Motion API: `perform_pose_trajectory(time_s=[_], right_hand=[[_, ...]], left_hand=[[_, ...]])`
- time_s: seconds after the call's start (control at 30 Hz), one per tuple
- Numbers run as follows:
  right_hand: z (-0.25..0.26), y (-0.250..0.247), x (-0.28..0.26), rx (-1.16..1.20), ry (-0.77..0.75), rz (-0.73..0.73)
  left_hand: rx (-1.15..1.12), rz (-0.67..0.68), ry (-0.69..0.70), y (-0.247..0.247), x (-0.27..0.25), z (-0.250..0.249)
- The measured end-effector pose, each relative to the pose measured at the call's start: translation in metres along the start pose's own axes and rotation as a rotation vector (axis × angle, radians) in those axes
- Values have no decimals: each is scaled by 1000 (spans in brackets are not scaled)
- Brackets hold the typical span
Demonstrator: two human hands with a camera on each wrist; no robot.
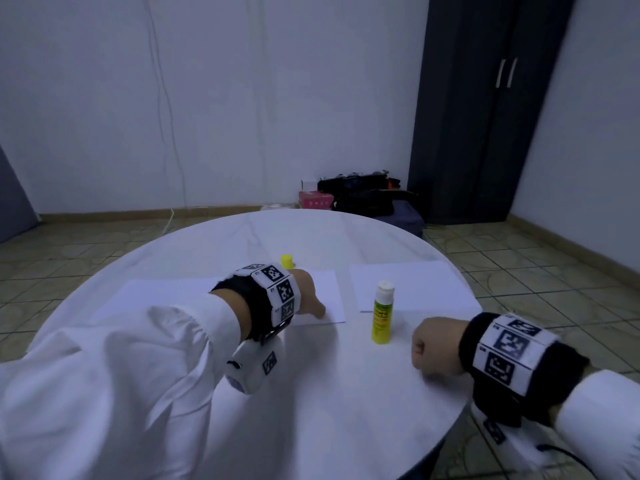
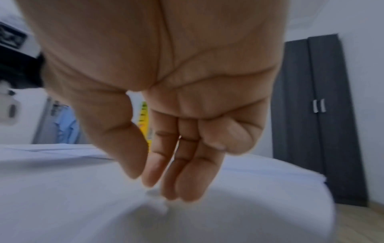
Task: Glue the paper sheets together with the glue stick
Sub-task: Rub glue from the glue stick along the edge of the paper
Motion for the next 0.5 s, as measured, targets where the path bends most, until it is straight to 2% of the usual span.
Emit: perform_pose_trajectory(time_s=[0.2,0.37,0.5], right_hand=[[-41,-30,42,-119,32,-93],[-45,-35,62,-141,-42,50],[-51,-38,73,-219,-91,96]], left_hand=[[-16,-8,55,-17,40,-39],[-37,20,60,-21,79,-60],[-34,7,48,-23,101,-74]])
Point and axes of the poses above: each hand's wrist, its own x-axis towards the middle knuckle, its own y-axis out of the palm, z = x × y, the point moved 2 cm from there along x, towards the middle knuckle, and after that the axes turned 1 degree about y, right-handed, at the moved point
